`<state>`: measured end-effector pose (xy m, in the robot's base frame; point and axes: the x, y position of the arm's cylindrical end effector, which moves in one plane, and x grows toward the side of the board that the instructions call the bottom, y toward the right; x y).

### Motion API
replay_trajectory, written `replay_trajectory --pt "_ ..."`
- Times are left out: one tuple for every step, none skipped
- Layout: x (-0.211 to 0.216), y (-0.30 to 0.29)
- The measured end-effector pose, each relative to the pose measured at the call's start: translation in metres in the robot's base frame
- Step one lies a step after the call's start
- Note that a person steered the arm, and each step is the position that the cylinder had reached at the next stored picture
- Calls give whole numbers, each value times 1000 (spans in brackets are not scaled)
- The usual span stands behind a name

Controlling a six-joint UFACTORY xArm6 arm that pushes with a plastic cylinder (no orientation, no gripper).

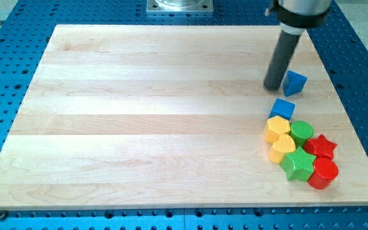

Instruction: Slide the blue triangle to the bottom right of the green circle

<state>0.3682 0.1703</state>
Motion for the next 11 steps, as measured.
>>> replay_trajectory --pt "-22 9" --pt "-6 27" --pt "18 28" --pt "10 27" --pt "-6 42" --pt "20 46" --pt "57 58" --pt "86 75" --pt "109 104" --pt "133 125" --pt "154 129"
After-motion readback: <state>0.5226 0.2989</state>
